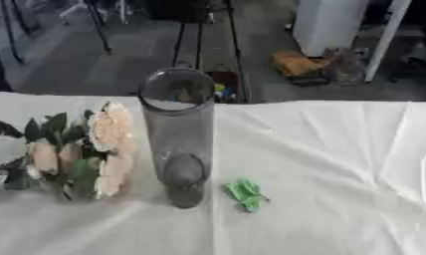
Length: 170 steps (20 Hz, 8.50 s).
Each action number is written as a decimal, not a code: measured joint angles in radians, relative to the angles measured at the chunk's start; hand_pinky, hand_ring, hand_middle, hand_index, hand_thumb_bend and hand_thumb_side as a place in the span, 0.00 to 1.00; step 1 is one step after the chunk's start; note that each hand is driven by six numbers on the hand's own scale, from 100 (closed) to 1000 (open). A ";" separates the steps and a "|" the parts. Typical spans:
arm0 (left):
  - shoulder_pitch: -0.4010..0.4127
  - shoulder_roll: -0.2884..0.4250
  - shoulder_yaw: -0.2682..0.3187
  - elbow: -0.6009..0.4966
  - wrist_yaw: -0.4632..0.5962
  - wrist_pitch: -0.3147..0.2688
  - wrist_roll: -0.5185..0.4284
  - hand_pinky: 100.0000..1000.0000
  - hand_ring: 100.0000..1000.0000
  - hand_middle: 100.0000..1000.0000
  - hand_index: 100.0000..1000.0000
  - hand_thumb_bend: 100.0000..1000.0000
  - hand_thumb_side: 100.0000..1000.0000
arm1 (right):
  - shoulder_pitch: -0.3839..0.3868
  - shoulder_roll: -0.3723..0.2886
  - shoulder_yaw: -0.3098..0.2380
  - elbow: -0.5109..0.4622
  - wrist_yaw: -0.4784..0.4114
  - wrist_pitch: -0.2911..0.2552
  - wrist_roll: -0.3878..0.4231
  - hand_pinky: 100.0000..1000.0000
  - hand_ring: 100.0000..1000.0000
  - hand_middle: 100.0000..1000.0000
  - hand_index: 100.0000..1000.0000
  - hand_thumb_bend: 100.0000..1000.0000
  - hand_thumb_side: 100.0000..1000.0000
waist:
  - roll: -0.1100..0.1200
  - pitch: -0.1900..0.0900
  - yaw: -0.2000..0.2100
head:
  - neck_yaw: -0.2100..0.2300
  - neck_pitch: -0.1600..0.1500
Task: Arrange flowers into the vase.
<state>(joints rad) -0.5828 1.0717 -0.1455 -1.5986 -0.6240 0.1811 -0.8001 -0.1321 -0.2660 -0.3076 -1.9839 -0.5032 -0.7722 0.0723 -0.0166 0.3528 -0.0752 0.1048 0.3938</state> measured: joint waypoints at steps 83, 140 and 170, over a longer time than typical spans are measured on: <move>-0.085 -0.108 -0.060 0.301 -0.148 -0.067 0.260 0.52 0.54 0.54 0.63 0.26 0.45 | 0.000 0.047 0.006 0.000 0.000 0.008 0.067 0.73 0.67 0.43 0.86 0.00 0.81 | -0.010 0.046 -0.034 | 0.051 -0.044; -0.049 -0.072 0.019 0.144 0.174 0.074 0.336 0.00 0.00 0.00 0.00 0.00 0.30 | 0.010 0.051 0.005 0.000 -0.001 0.061 0.065 0.76 0.68 0.42 0.87 0.00 0.82 | -0.003 0.028 -0.023 | 0.032 -0.035; -0.467 -0.248 0.072 -0.024 0.943 0.264 0.972 0.00 0.00 0.00 0.00 0.00 0.64 | 0.033 0.031 0.006 0.000 -0.036 0.095 0.065 0.76 0.68 0.43 0.87 0.00 0.83 | 0.037 -0.033 -0.044 | 0.029 0.029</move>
<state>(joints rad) -1.0500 0.8238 -0.0734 -1.6225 0.3191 0.4448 0.1718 -0.0994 -0.2352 -0.3014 -1.9839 -0.5394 -0.6773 0.1374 0.0202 0.3196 -0.1195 0.1339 0.4229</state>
